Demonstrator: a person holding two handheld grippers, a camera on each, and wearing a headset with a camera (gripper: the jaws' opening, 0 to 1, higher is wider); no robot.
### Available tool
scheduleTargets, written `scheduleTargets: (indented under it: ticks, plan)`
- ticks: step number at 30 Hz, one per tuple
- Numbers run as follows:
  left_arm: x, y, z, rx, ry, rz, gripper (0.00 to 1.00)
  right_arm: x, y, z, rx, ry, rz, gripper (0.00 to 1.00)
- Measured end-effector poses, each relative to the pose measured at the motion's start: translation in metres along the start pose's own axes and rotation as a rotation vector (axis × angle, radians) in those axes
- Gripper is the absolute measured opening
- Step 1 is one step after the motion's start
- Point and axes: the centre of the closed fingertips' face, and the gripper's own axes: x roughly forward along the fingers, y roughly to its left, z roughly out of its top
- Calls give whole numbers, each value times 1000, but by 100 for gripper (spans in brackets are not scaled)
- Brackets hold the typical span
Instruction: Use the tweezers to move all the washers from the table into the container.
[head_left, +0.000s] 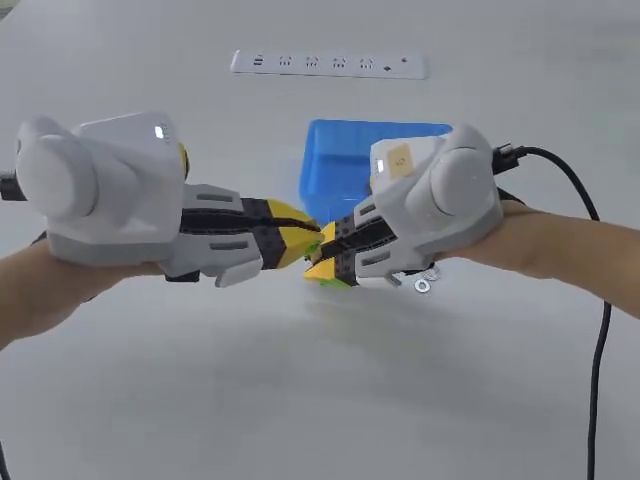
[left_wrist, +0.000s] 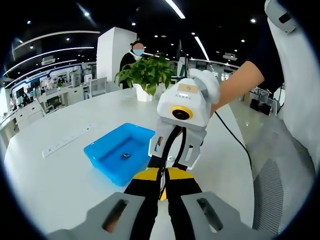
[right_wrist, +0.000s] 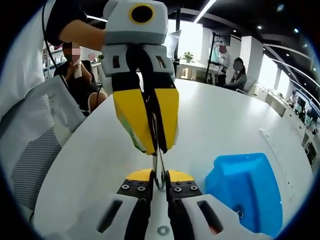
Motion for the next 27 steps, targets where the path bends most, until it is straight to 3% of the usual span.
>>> scheduleTargets:
  ticks: [12, 17, 22, 27]
  plan:
    - [0, 0, 0, -1, 1, 4, 15, -3, -2, -1, 23, -7, -7, 10]
    - [-9, 5, -2, -12, 6, 47, 24, -5, -2, 1, 26, -14, -14, 10]
    - [-19, 4, -7, -17, 14, 74, 24, -10, -2, 9, 31, -27, -24, 10]
    - [-30, 2, -7, -45, -9, 110, 24, -21, -1, 17, 40, -39, -39, 10]
